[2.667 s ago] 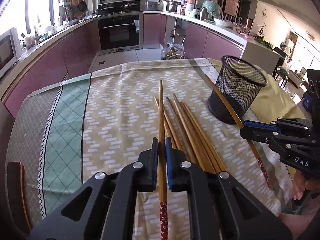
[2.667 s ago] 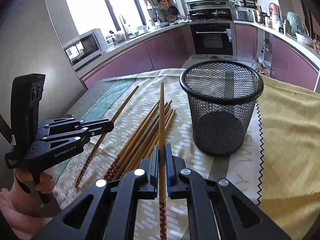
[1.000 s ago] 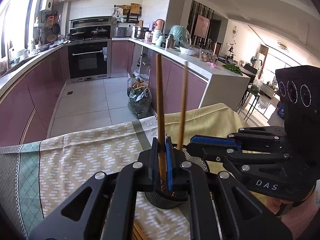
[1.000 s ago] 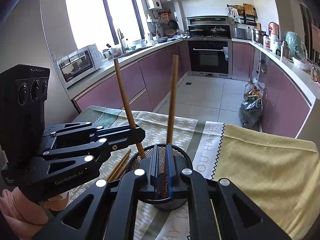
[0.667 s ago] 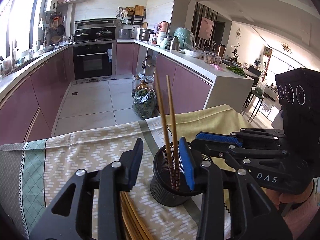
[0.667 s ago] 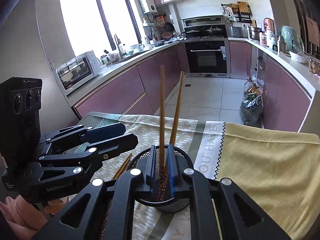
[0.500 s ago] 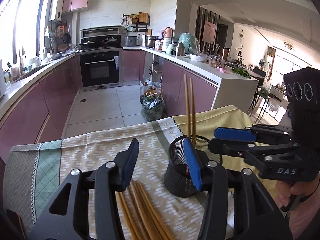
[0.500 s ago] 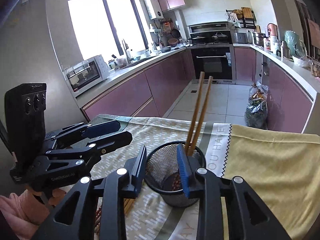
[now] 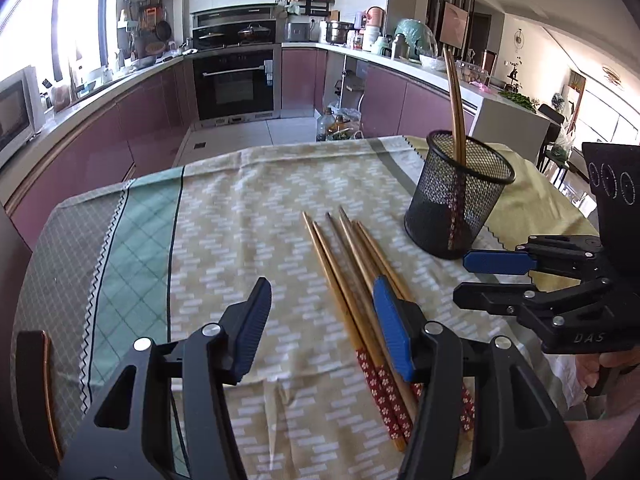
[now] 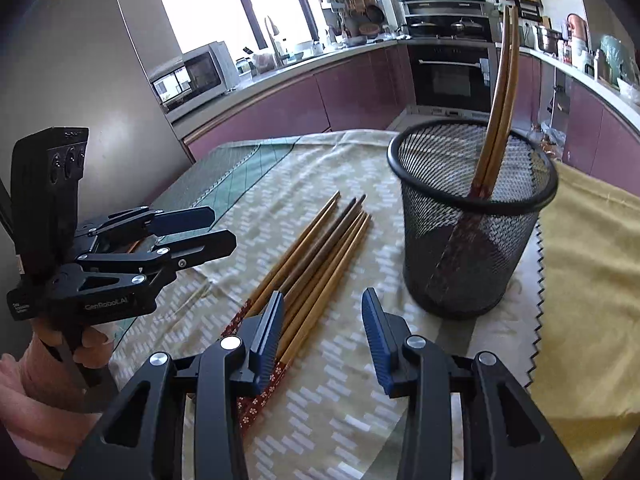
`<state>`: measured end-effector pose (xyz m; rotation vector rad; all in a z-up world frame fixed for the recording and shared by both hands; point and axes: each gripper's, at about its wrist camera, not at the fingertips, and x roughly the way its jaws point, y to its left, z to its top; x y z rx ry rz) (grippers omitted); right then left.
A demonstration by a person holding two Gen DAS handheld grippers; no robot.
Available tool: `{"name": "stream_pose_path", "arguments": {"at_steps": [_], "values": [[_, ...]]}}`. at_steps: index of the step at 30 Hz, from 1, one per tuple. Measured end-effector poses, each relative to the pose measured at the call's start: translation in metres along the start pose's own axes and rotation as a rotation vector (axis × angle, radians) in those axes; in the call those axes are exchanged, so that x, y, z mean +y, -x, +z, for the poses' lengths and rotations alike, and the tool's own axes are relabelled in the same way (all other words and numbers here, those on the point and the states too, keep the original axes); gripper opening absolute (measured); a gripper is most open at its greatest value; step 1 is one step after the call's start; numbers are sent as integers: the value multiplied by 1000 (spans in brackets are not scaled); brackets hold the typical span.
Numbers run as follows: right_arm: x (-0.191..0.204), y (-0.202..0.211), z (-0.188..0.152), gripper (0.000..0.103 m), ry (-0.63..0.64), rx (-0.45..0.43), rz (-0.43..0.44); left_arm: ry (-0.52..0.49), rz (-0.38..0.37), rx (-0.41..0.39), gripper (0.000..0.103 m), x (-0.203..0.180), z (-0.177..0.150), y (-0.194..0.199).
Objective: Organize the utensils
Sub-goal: 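Move both open grippers back over the chopstick pile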
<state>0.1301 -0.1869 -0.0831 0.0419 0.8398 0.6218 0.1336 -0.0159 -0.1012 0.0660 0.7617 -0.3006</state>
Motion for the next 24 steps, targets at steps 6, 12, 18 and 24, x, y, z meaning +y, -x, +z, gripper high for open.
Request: {"name": "stream_pose_path", "arguments": {"at_steps": [6,12,18,24], "values": [[10,-13,-9,38,-9,35,-5,-1,-18,54,53,-10,-13,-13],[20,-18,-8,38,9,43,-11,-10,-9,72,53,-18,-12,-20],[21,-25,-11,38,24,72,-61,9,-3,91,52,-13,-14,-25],[16,-22,-10,38,3,68,-58,17,-15,96,49,-10,-15,-25]]}}
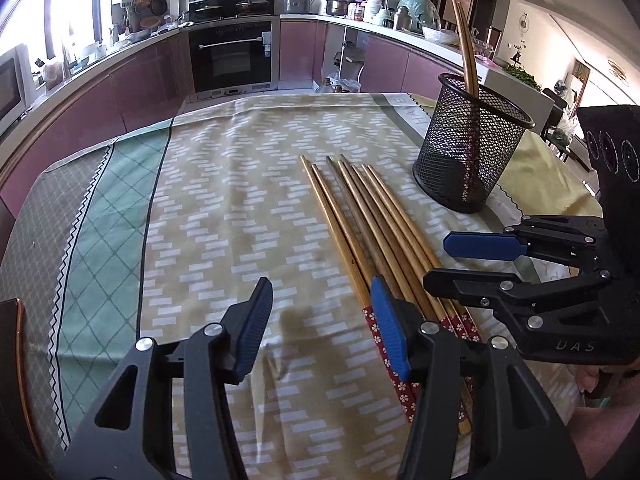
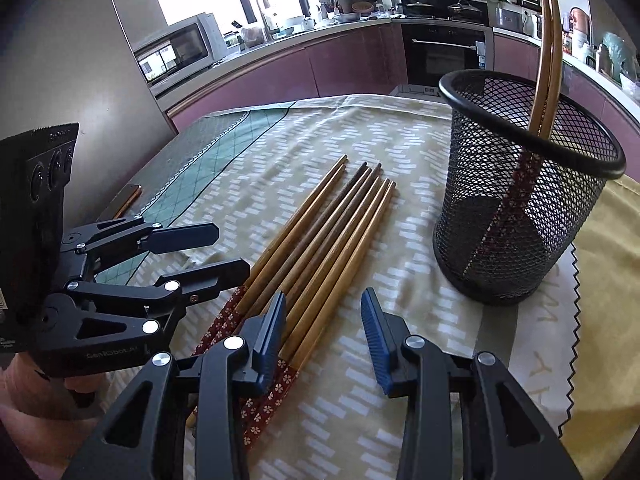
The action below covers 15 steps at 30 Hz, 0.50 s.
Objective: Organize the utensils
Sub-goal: 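Move both open grippers back over the chopstick pile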
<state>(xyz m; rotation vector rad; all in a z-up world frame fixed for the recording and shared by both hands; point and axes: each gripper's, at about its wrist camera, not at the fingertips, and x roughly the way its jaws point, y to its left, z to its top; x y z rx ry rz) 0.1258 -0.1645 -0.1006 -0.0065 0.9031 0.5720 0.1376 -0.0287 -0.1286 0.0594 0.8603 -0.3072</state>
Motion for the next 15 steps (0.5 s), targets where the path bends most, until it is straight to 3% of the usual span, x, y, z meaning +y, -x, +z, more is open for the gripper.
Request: {"name": "stream_pose_path", "arguments": {"at_steps": [4,15], "values": [[-4,1,1,37,-15,0,-8,1,-19,8,47,0,1,-1],[-9,-2,0,24,-23,19,-21,-13,-19,39,36,-5,9,-11]]}}
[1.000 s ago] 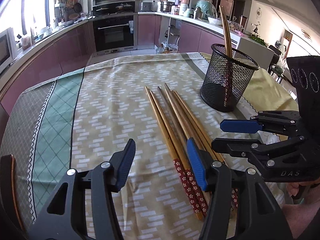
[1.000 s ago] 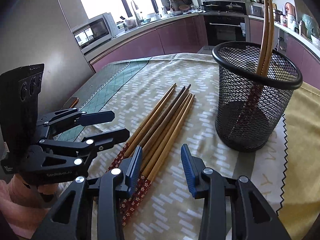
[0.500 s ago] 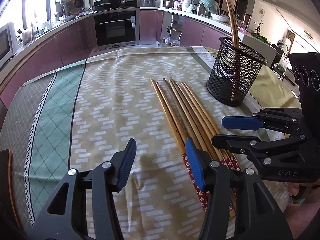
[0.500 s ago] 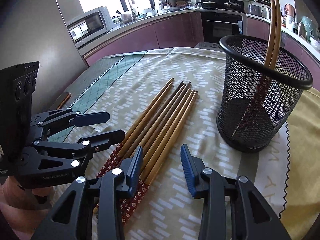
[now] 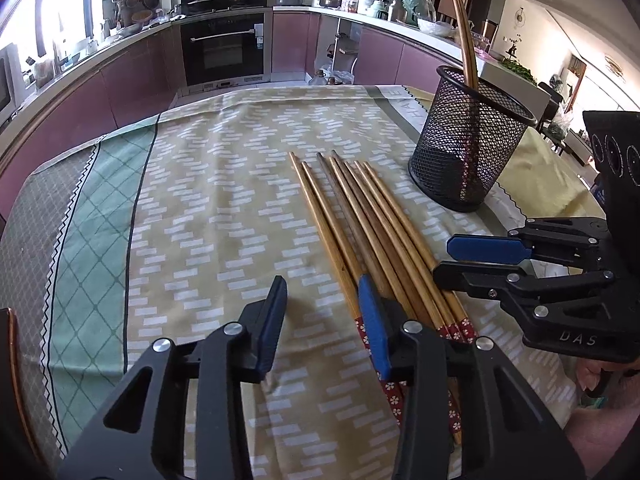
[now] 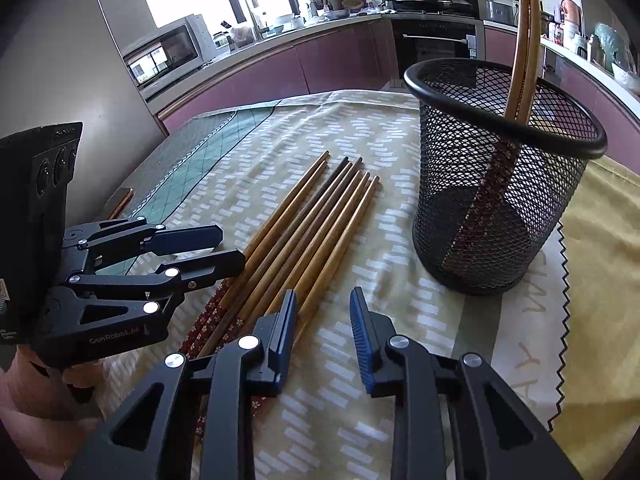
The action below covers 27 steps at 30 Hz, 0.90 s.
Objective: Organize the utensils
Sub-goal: 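Move both open grippers back over the chopstick pile, then close the right gripper on a chopstick while the left gripper grasps another chopstick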
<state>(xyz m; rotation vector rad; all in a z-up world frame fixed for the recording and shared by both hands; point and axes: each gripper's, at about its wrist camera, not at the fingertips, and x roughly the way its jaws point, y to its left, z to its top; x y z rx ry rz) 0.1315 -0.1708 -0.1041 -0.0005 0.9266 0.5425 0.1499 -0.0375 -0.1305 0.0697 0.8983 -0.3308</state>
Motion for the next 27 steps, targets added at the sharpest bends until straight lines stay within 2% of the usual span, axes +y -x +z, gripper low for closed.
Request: {"name": "stream_pose_path", "arguments": {"at_steps": [14,16,23,27], "values": [[1,-9,11,21,7,10,-48,-28,32,32,32,-3,16,-15],[1,-12,12,21,5,5,-50,-27,35,38,29,-3,20,-20],[-9,-12,12,9,-68,-10,-16,3,33,36,11,-5,24,-23],[-15,-8,9,7,-100,-16,5,31,27,27,9,-4,23,-22]]}}
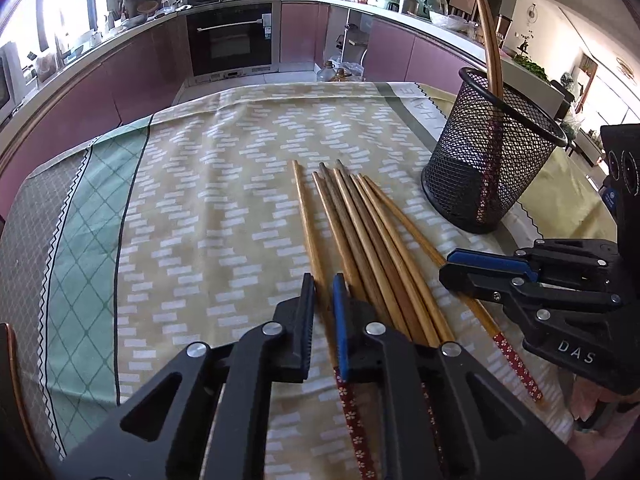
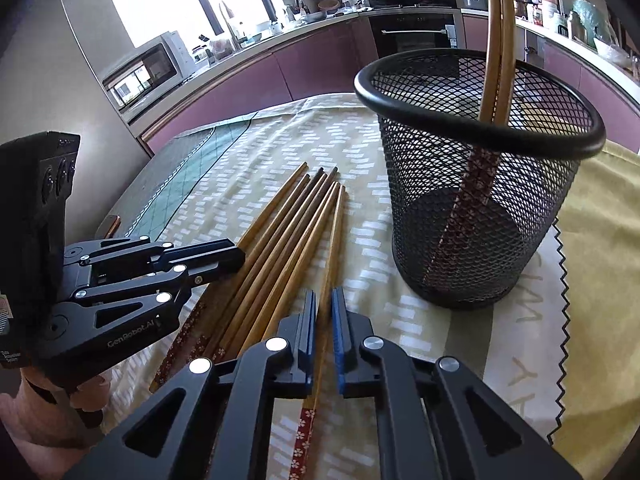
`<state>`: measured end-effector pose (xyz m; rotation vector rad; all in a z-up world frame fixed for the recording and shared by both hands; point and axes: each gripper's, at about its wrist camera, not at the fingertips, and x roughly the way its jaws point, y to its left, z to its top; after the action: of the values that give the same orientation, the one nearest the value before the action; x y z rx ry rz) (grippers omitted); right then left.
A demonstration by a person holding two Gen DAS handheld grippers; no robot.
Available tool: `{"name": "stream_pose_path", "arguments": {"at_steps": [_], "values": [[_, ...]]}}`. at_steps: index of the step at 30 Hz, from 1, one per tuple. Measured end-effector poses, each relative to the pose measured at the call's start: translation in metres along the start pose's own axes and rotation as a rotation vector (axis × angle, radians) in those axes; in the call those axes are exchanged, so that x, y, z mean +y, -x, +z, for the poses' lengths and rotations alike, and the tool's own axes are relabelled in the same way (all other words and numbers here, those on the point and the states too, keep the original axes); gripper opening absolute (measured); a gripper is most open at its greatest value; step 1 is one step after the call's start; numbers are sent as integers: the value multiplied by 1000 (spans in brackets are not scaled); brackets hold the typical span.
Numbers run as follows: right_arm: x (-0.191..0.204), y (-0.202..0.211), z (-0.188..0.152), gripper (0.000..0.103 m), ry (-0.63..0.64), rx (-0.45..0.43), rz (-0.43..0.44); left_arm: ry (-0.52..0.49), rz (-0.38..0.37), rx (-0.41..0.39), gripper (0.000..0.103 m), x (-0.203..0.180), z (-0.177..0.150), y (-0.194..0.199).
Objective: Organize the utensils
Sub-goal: 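Close the right gripper on a chopstick while the left gripper grasps another chopstick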
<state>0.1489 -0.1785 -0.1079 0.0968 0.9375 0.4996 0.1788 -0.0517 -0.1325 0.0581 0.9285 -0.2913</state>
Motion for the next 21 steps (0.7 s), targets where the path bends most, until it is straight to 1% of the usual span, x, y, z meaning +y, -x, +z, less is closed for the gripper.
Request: {"name": "stream_pose_path", "arguments": {"at_steps": [6,12,17,21], "values": [[-7,12,-3,6,-21,-25,28,27,-5,-25,8,5,-6,13],[-1,23,-3,6,10,-45,67,25,-28,-49,8,8,-11,31],[10,21,-1,6,55,-26,85,10,-59,-44,8,6,-18,37],[12,14,0,6,69,3,75,-1,-54,-14,8,3,-23,30]]}}
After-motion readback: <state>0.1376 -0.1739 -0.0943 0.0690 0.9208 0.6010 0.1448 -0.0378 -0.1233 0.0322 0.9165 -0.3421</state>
